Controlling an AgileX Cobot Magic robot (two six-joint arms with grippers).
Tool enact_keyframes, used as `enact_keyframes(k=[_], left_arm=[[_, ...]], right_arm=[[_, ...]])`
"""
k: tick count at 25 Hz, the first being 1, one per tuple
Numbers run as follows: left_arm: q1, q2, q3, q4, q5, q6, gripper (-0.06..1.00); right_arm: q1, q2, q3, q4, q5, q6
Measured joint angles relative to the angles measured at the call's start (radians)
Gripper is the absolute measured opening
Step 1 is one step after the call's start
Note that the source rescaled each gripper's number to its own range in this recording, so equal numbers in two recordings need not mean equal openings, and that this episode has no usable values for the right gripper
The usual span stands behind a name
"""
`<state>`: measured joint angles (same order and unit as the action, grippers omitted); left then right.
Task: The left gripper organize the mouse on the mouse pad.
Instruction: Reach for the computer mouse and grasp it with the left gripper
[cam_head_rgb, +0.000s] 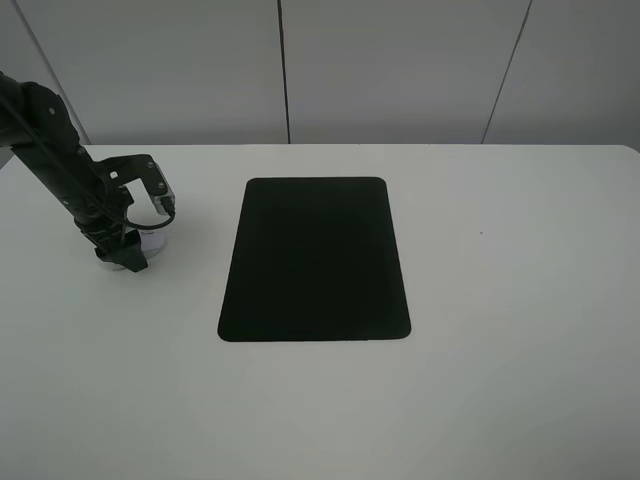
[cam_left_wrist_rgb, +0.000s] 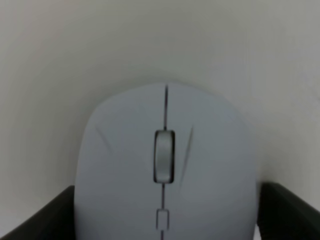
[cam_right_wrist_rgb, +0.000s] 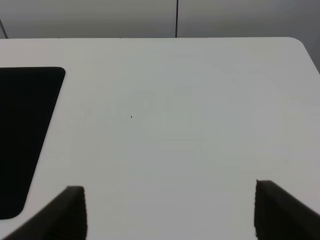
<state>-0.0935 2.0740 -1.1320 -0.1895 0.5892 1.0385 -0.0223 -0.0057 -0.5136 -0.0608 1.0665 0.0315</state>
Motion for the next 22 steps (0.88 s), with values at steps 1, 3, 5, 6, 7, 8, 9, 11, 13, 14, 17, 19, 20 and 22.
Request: enact_keyframes(k=[1,3,5,6,7,8,9,11,13,14,17,19,20,22], left_arm=[[0.0,0.0,0.0,0.0,0.0,0.0,0.51],[0.0,0.0,0.0,0.0,-0.001,0.0,0.51],[0.0,0.0,0.0,-0.001,-0.006,0.0,0.51],[0.0,0.0,0.0,-0.003,-0.009,0.0,0.51],[0.0,0.0,-0.001,-0.003,-0.009,0.0,0.51],[0.0,0.0,-0.001,-0.003,-0.009,0.0,0.51],[0.0,0.0,-0.001,-0.003,-0.009,0.0,0.48],[0.0,0.0,-0.001,-0.004,-0.009,0.0,0.25],[0.0,0.001,-0.001,-0.004,-0.009,0.0,0.0],[0.0,0.001,-0.001,-0.004,-0.009,0.0,0.0],[0.0,0.001,-0.001,-0.004,-0.009,0.0,0.0],[0.0,0.001,-0.001,-0.004,-0.009,0.0,0.0],[0.0,0.001,-0.001,-0.004,-0.01,0.0,0.0],[0.0,0.001,-0.001,-0.004,-0.014,0.0,0.0]], right_arm=[[0.0,0.0,0.0,0.0,0.0,0.0],[0.0,0.0,0.0,0.0,0.0,0.0],[0.0,0.0,0.0,0.0,0.0,0.0],[0.0,0.0,0.0,0.0,0.0,0.0],[0.0,0.0,0.0,0.0,0.0,0.0],[0.0,0.0,0.0,0.0,0.0,0.0],[0.0,0.0,0.0,0.0,0.0,0.0],[0.0,0.0,0.0,0.0,0.0,0.0],[0.0,0.0,0.0,0.0,0.0,0.0],[0.0,0.0,0.0,0.0,0.0,0.0],[0.0,0.0,0.0,-0.001,0.0,0.0],[0.0,0.0,0.0,-0.001,0.0,0.0],[0.0,0.0,0.0,-0.001,0.0,0.0],[0.0,0.0,0.0,-0.001,0.0,0.0]])
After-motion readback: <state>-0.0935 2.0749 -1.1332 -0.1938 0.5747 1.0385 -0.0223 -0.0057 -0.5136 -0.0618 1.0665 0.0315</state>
